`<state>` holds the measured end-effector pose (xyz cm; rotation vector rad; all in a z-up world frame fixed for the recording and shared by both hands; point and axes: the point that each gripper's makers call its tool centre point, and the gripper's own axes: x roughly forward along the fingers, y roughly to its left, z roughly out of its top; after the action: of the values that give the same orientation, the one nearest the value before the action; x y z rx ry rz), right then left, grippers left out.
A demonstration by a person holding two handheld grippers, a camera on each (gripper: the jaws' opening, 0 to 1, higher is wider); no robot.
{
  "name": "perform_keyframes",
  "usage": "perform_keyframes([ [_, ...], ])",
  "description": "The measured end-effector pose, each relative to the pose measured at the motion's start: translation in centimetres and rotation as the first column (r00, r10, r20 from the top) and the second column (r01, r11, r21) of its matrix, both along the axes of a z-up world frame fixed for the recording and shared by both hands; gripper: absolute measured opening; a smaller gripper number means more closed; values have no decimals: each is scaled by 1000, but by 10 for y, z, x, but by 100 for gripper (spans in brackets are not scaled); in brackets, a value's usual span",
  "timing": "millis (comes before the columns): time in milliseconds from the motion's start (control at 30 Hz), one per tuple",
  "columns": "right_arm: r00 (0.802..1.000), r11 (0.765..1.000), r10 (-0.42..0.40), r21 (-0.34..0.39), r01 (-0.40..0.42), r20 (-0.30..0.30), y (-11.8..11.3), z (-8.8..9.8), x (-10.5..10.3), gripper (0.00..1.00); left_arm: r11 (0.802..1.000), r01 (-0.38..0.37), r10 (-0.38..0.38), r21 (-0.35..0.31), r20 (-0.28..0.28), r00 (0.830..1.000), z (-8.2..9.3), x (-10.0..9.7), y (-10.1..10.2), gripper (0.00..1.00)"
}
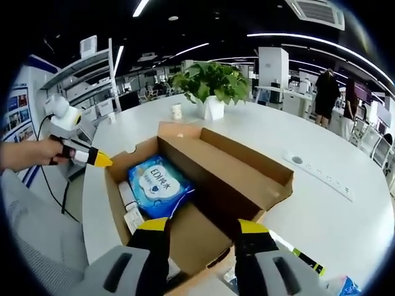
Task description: Operate the shoe box by opening the lid, removing the specified soft item, and placing it in the target area until the item is outside and the box remains undamaged.
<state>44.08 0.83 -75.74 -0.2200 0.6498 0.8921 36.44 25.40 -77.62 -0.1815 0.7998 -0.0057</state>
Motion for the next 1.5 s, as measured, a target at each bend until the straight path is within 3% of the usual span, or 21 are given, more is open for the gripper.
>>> perform_keyframes([
  [467, 997, 999, 46, -19, -48, -63, 34, -15, 1, 36, 1000, 3, -3, 6, -4, 1000, -1, 1, 2, 2],
  [667, 995, 998, 65, -16, -66, -73, 50, -20, 7, 29, 1000, 4, -4, 6, -3, 1000, -1, 1, 2, 2],
  [1500, 976, 1000, 7, -6, -9, -217, 84, -59, 24, 23, 1000, 8, -8, 15, -5, 1000, 2, -1, 0, 2],
])
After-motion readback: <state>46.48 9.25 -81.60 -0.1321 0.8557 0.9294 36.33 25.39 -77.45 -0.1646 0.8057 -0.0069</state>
